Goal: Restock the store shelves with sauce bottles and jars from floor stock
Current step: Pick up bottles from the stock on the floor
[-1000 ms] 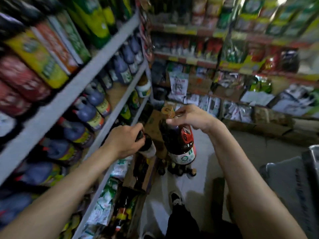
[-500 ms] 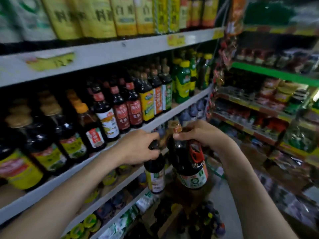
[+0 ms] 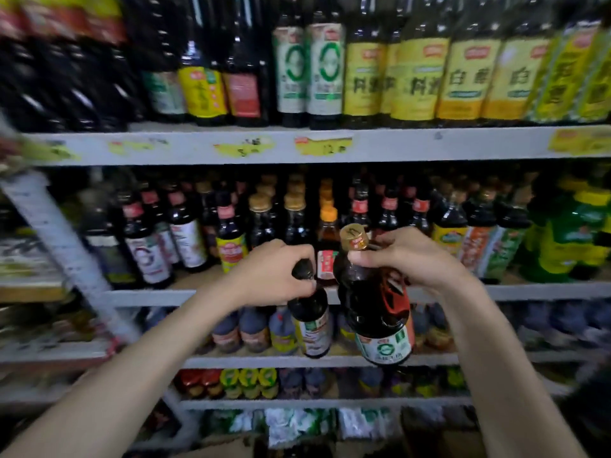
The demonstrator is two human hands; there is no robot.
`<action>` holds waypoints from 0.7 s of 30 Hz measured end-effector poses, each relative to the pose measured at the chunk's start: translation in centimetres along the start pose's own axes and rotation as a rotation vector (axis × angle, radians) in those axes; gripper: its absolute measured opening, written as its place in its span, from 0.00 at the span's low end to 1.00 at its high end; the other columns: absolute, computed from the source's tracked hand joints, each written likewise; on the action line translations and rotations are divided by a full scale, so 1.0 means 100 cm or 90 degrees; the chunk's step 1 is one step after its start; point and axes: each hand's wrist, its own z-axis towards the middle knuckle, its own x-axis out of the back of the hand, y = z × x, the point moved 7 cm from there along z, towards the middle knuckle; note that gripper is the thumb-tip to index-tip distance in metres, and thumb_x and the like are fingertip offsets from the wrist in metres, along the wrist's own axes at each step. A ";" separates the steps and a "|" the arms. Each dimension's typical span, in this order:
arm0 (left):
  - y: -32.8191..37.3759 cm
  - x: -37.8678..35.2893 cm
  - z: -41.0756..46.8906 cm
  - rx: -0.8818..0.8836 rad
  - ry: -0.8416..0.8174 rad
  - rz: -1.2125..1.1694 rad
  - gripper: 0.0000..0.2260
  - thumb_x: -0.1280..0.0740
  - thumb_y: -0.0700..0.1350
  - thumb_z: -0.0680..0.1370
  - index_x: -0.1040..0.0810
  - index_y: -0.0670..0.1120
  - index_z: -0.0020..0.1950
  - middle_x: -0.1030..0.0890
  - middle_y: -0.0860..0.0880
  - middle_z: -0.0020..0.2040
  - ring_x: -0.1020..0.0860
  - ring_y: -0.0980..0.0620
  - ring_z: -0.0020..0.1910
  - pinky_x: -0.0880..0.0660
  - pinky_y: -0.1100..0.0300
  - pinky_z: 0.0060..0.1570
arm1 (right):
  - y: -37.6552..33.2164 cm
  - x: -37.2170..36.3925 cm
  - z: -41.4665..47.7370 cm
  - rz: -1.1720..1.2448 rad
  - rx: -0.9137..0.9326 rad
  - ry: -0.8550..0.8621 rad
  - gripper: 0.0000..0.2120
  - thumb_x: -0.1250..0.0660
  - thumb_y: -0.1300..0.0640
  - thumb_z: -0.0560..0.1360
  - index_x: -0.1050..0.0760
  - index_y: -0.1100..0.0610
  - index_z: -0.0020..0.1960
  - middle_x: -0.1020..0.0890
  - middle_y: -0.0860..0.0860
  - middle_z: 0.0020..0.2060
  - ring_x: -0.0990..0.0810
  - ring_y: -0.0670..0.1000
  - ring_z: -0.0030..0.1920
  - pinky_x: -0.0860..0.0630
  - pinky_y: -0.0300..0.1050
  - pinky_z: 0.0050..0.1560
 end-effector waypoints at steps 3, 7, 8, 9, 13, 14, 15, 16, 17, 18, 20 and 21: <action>-0.029 0.022 -0.020 0.055 0.009 -0.052 0.07 0.29 0.51 0.68 0.24 0.51 0.41 0.20 0.52 0.34 0.23 0.56 0.35 0.28 0.57 0.35 | -0.011 -0.031 0.017 0.022 0.010 -0.034 0.15 0.22 0.39 0.58 0.15 0.49 0.36 0.18 0.44 0.28 0.21 0.39 0.28 0.33 0.30 0.27; -0.071 0.053 -0.042 0.084 -0.014 -0.163 0.04 0.29 0.45 0.71 0.21 0.46 0.41 0.20 0.45 0.38 0.26 0.56 0.36 0.30 0.54 0.38 | -0.023 -0.074 0.032 -0.006 0.014 -0.045 0.36 0.21 0.35 0.57 0.20 0.68 0.45 0.24 0.56 0.28 0.28 0.49 0.27 0.37 0.38 0.28; -0.082 0.060 -0.047 0.086 -0.025 -0.196 0.03 0.29 0.44 0.72 0.21 0.46 0.42 0.20 0.43 0.40 0.25 0.54 0.38 0.31 0.54 0.40 | -0.026 -0.085 0.035 -0.017 0.009 -0.047 0.37 0.21 0.35 0.57 0.22 0.69 0.44 0.28 0.54 0.26 0.32 0.49 0.25 0.41 0.37 0.25; -0.092 0.067 -0.052 0.085 -0.034 -0.228 0.04 0.29 0.45 0.71 0.20 0.46 0.43 0.20 0.43 0.41 0.24 0.51 0.39 0.31 0.54 0.42 | -0.029 -0.095 0.039 -0.021 0.001 -0.049 0.35 0.21 0.35 0.58 0.22 0.67 0.41 0.30 0.52 0.25 0.34 0.48 0.24 0.43 0.37 0.23; -0.128 0.088 -0.068 0.050 -0.076 -0.249 0.03 0.29 0.49 0.71 0.20 0.51 0.43 0.22 0.49 0.37 0.26 0.53 0.37 0.32 0.53 0.40 | -0.041 -0.136 0.052 -0.008 -0.028 -0.050 0.30 0.21 0.32 0.54 0.17 0.57 0.40 0.30 0.51 0.25 0.36 0.46 0.22 0.44 0.37 0.22; -0.136 0.092 -0.072 0.038 -0.090 -0.244 0.03 0.30 0.48 0.72 0.20 0.52 0.44 0.21 0.47 0.38 0.25 0.48 0.37 0.31 0.50 0.39 | -0.043 -0.145 0.055 0.001 -0.039 -0.042 0.30 0.21 0.32 0.53 0.16 0.55 0.41 0.30 0.50 0.25 0.36 0.46 0.22 0.45 0.37 0.22; -0.143 0.094 -0.075 0.025 -0.105 -0.237 0.03 0.29 0.47 0.72 0.20 0.52 0.44 0.20 0.44 0.40 0.24 0.42 0.39 0.29 0.46 0.40 | -0.044 -0.154 0.056 0.009 -0.048 -0.035 0.28 0.22 0.32 0.52 0.16 0.54 0.41 0.30 0.48 0.24 0.35 0.45 0.23 0.45 0.37 0.22; -0.150 0.096 -0.079 0.011 -0.118 -0.221 0.03 0.29 0.46 0.72 0.20 0.52 0.45 0.19 0.42 0.42 0.23 0.40 0.42 0.27 0.43 0.44 | -0.044 -0.163 0.058 0.018 -0.053 -0.032 0.27 0.22 0.32 0.53 0.15 0.53 0.40 0.30 0.47 0.23 0.36 0.45 0.22 0.45 0.37 0.22; -0.157 0.099 -0.081 -0.006 -0.127 -0.193 0.03 0.28 0.45 0.73 0.20 0.52 0.45 0.19 0.44 0.42 0.21 0.42 0.44 0.26 0.44 0.46 | -0.046 -0.171 0.060 0.028 -0.055 -0.031 0.27 0.22 0.33 0.53 0.15 0.53 0.40 0.30 0.46 0.22 0.36 0.45 0.22 0.45 0.37 0.22; -0.163 0.101 -0.084 -0.023 -0.135 -0.153 0.04 0.28 0.45 0.73 0.20 0.52 0.46 0.18 0.47 0.43 0.21 0.47 0.44 0.25 0.46 0.47 | -0.047 -0.179 0.062 0.034 -0.059 -0.030 0.27 0.21 0.33 0.54 0.15 0.54 0.40 0.31 0.47 0.22 0.36 0.45 0.22 0.45 0.38 0.22; -0.175 0.102 -0.089 -0.058 -0.147 -0.053 0.05 0.28 0.46 0.75 0.21 0.53 0.50 0.17 0.51 0.44 0.21 0.52 0.45 0.26 0.50 0.48 | -0.048 -0.196 0.064 0.030 -0.071 -0.024 0.27 0.20 0.34 0.54 0.15 0.54 0.41 0.31 0.47 0.22 0.36 0.46 0.23 0.46 0.38 0.22; -0.180 0.103 -0.092 -0.075 -0.149 0.007 0.06 0.29 0.48 0.76 0.22 0.54 0.52 0.17 0.52 0.44 0.21 0.52 0.45 0.26 0.50 0.48 | -0.047 -0.203 0.065 0.030 -0.078 -0.020 0.27 0.20 0.34 0.54 0.16 0.55 0.41 0.30 0.47 0.23 0.36 0.46 0.23 0.46 0.38 0.22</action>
